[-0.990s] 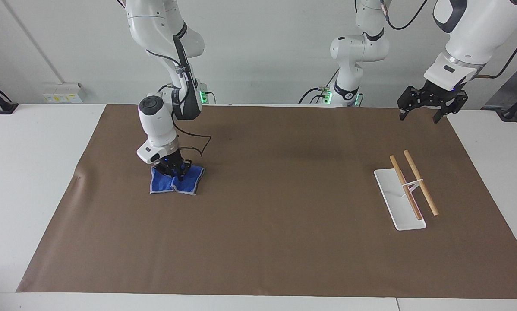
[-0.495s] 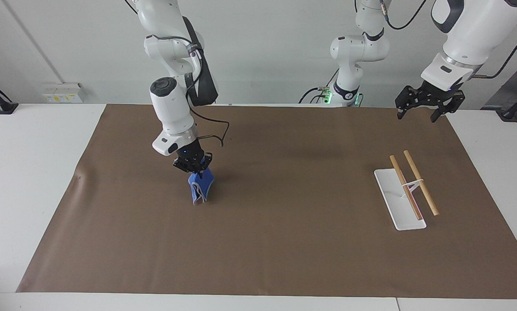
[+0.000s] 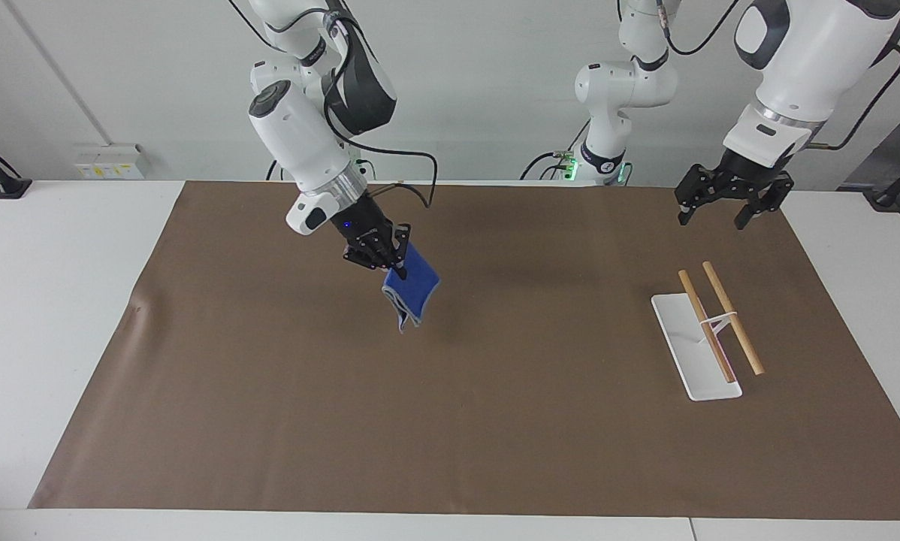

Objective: Right arm passes towel to left arm to hang
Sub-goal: 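Lift the towel with the right gripper while the left gripper approaches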

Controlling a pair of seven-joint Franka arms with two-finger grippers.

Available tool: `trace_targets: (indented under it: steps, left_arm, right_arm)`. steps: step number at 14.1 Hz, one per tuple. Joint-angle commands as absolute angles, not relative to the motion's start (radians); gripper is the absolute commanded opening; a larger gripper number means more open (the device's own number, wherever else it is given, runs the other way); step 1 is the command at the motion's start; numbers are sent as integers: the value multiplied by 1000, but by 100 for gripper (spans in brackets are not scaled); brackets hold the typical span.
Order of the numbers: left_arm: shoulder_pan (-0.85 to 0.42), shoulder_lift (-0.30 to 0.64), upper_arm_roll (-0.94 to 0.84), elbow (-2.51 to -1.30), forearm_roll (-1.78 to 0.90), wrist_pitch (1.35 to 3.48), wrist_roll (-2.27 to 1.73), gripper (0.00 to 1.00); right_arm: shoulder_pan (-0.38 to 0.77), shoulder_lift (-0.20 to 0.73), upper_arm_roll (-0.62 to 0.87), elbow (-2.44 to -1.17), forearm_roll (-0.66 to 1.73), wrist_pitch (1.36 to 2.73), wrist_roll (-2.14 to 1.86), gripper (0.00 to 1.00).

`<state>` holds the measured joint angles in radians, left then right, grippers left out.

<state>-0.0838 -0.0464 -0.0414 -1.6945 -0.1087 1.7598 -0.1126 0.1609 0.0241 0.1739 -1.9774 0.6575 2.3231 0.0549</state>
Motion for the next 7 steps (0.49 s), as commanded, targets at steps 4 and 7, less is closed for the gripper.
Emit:
trace_targets:
  steps: [4,7]
  left_arm:
    - [-199,-147,-38,-1929,-311,2043,-590,100]
    - [-290,-187,-38,-2054,-371,2207,-811,100]
  right_arm:
    - [157,3,187,-1976,1124,2199,-37,0]
    - [164,14,187,-1990,1247,2181,-35,0]
